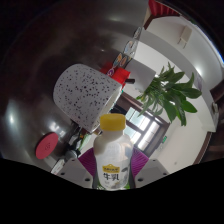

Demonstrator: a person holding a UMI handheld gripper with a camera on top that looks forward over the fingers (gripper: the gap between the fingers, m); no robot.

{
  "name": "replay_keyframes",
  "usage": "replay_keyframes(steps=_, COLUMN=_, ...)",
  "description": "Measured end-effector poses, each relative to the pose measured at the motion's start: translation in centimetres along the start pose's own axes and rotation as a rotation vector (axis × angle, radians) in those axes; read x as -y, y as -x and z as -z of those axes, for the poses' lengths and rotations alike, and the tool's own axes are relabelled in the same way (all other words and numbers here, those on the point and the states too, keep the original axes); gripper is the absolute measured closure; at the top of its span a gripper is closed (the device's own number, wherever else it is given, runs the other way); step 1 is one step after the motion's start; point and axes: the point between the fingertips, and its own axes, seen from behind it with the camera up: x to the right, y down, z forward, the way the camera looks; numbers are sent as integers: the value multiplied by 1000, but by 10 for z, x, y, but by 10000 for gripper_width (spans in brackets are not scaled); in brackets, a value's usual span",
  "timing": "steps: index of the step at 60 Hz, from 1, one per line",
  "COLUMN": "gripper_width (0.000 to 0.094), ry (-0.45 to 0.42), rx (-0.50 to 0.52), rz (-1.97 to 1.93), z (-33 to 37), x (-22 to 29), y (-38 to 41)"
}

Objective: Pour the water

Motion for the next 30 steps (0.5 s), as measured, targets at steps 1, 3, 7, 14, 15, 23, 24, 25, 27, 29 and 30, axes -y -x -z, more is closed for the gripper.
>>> replay_keyframes(steps=1, gripper_width=511, ry=-1, rx=1, rz=2, z=1, x=0, y=0)
replay_keyframes(steps=3, gripper_width=513, ry=-2, rx=3, rz=-2, z=1, x=1, y=0)
replay_keyframes(steps=7, gripper_width=519, ry=4, rx=12, rz=-51, z=1, x=-2, y=1)
replay_keyframes(steps=14, gripper_width=518, ry=-5, rx=38, rz=-313, z=8, x=-12, y=-4)
replay_keyframes(steps=15, gripper_width=518, ry=-6, rx=47, rz=-370, z=9, x=-14, y=-3)
replay_keyframes(steps=23, gripper_width=517, ry=-45, rx=215, rz=-928, z=18, x=-16, y=10)
replay_keyframes(steps=24, gripper_width=516, ry=-38, rx=217, rz=-1001, z=18, x=-9, y=16)
replay_keyframes(steps=25, gripper_width=516, ry=-64, rx=245, rz=-1066, z=17, x=-14, y=14)
replay_keyframes(steps=27, gripper_width=517, ry=-82, rx=274, rz=-1208, z=17, x=-13, y=13)
replay_keyframes(steps=29, gripper_width=517, ry=-99, rx=303, rz=-1342, z=18, x=-12, y=14)
replay_keyframes(steps=30, gripper_width=516, ry=-110, rx=322, rz=-1402, z=18, x=-12, y=15)
